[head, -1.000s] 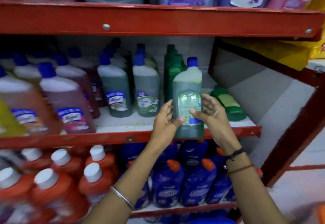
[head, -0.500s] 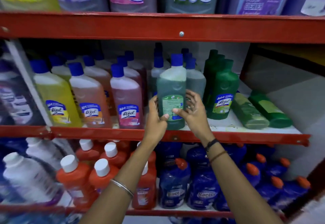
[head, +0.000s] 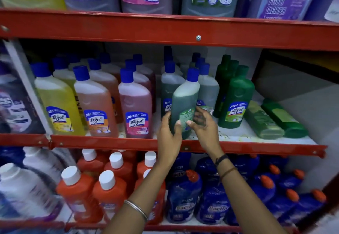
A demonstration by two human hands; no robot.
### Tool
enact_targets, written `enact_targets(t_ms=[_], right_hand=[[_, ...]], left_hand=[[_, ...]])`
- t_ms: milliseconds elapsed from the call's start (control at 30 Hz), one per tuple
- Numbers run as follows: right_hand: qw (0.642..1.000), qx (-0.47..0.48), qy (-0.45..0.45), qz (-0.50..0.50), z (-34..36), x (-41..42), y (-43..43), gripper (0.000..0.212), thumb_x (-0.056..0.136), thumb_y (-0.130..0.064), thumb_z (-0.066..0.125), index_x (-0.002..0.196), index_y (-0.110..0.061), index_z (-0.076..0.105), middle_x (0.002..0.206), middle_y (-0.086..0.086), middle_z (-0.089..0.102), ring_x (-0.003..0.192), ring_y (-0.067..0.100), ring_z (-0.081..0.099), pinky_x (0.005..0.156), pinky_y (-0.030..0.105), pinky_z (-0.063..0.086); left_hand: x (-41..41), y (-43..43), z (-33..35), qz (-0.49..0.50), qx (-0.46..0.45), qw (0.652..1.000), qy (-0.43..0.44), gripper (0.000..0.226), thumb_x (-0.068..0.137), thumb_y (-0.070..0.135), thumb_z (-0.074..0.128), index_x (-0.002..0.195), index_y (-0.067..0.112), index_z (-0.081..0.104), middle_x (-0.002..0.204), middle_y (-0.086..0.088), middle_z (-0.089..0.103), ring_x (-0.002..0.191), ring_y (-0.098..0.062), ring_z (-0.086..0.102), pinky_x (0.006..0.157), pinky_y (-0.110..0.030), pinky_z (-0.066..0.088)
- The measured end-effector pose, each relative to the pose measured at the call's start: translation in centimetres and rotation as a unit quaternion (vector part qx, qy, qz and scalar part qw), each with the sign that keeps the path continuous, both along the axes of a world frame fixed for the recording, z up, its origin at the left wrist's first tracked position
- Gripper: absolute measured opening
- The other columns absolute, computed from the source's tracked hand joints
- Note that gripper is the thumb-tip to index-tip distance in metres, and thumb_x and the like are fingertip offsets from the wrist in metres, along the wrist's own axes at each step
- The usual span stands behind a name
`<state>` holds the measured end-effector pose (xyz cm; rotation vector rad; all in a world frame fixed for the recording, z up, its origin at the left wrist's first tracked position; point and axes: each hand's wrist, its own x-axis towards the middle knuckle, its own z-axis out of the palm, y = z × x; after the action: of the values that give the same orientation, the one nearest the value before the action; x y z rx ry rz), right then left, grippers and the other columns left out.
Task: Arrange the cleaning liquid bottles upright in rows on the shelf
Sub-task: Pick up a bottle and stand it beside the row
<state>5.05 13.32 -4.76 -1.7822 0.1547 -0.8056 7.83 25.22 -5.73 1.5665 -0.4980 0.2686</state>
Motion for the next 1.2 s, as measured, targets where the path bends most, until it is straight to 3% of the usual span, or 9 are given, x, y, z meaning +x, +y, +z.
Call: enact_targets(t_ms=[133, 200, 333, 433, 567, 733, 933, 1067, 1200], right_hand=[[0.999, 0.015, -0.001, 0.031, 0.1, -0.1, -0.2, 0.026, 0.087, 0.0, 0.055, 0.11, -0.013, 0.052, 0.108, -0.008, 0.058, 0.104, 0.011, 0.059, 0.085, 0.015, 0.052], [0.998, 0.034, 0.004, 0.046, -0.1, 0.3, -0.3, 0.022, 0.091, -0.007, 0.052, 0.112, -0.013, 0.057, 0.115, 0.001, 0.062, 0.108, 0.013, 0.06, 0.097, 0.03, 0.051], [0.99, 0.086, 0.051, 0.101, 0.4, 0.1, 0.0, 0.027, 0.096, -0.031, 0.043, 0.11, -0.021, 0.064, 0.117, 0.005, 0.066, 0.114, 0.018, 0.061, 0.101, 0.036, 0.047], [0.985, 0.1, 0.071, 0.121, 0.5, -0.4, 0.1, 0.051, 0.082, -0.061, 0.046, 0.117, -0.026, 0.059, 0.124, -0.004, 0.062, 0.12, 0.013, 0.056, 0.104, 0.036, 0.043], [0.985, 0.093, 0.085, 0.116, 0.5, -0.6, 0.1, 0.048, 0.086, -0.044, 0.054, 0.124, -0.016, 0.047, 0.131, 0.003, 0.054, 0.126, 0.018, 0.049, 0.108, 0.038, 0.041], [0.986, 0.062, 0.096, 0.119, 0.7, -0.3, 0.1, 0.077, 0.072, -0.065, 0.059, 0.131, -0.017, 0.044, 0.139, 0.008, 0.05, 0.129, 0.022, 0.048, 0.108, 0.049, 0.04], [0.988, 0.059, 0.066, 0.124, 0.6, -0.5, 0.9, 0.026, 0.093, -0.04, 0.044, 0.107, -0.023, 0.058, 0.116, 0.009, 0.065, 0.111, 0.024, 0.061, 0.099, 0.047, 0.048], [0.991, 0.04, 0.068, 0.106, 0.5, -0.5, 1.1, 0.046, 0.089, -0.048, 0.042, 0.11, -0.011, 0.06, 0.11, 0.014, 0.068, 0.103, 0.026, 0.066, 0.092, 0.051, 0.052], [0.994, 0.026, 0.06, 0.082, 0.4, -0.7, 1.2, 0.028, 0.094, -0.039, 0.043, 0.099, -0.02, 0.064, 0.103, 0.007, 0.07, 0.099, 0.021, 0.067, 0.09, 0.046, 0.053]], left_hand=[[-1.3, -0.2, 0.0, 0.061, 0.002, 0.997, -0.045, 0.028, 0.091, -0.001, 0.042, 0.113, 0.01, 0.056, 0.114, -0.003, 0.06, 0.104, -0.01, 0.055, 0.09, -0.017, 0.046], [-1.5, -0.2, 0.1, 0.068, -0.003, 0.997, -0.047, 0.031, 0.088, -0.007, 0.042, 0.108, 0.009, 0.058, 0.11, -0.004, 0.058, 0.101, -0.009, 0.054, 0.087, -0.009, 0.044], [-0.8, 0.1, 0.4, 0.042, -0.011, 0.998, -0.048, 0.017, 0.086, -0.001, 0.053, 0.096, 0.013, 0.059, 0.098, 0.001, 0.055, 0.088, -0.01, 0.058, 0.077, -0.018, 0.049], [-0.3, -0.3, 0.2, 0.038, -0.01, 0.999, -0.015, 0.029, 0.083, 0.005, 0.061, 0.109, 0.012, 0.051, 0.11, -0.002, 0.052, 0.095, -0.012, 0.055, 0.084, -0.019, 0.047], [0.4, -0.9, 0.0, 0.011, 0.04, 0.998, 0.037, 0.061, 0.084, 0.013, 0.061, 0.136, 0.01, 0.03, 0.136, -0.007, 0.045, 0.12, -0.014, 0.045, 0.1, -0.023, 0.036], [0.6, -0.4, 0.5, 0.013, 0.063, 0.996, 0.055, 0.061, 0.081, 0.018, 0.064, 0.135, 0.017, 0.035, 0.127, -0.006, 0.056, 0.112, -0.019, 0.056, 0.089, -0.029, 0.044], [-0.8, -0.1, -0.1, 0.088, 0.051, 0.994, 0.037, 0.058, 0.086, -0.002, 0.047, 0.14, 0.013, 0.031, 0.141, -0.011, 0.041, 0.13, -0.024, 0.041, 0.111, -0.042, 0.034], [-1.8, 0.5, -0.3, 0.1, 0.069, 0.992, 0.017, 0.061, 0.085, -0.007, 0.044, 0.141, 0.012, 0.029, 0.141, -0.012, 0.038, 0.133, -0.024, 0.034, 0.109, -0.03, 0.029], [-2.3, 0.8, -0.2, 0.091, 0.083, 0.992, 0.0, 0.064, 0.082, -0.008, 0.046, 0.141, 0.009, 0.027, 0.142, -0.015, 0.035, 0.134, -0.027, 0.032, 0.109, -0.03, 0.026]])
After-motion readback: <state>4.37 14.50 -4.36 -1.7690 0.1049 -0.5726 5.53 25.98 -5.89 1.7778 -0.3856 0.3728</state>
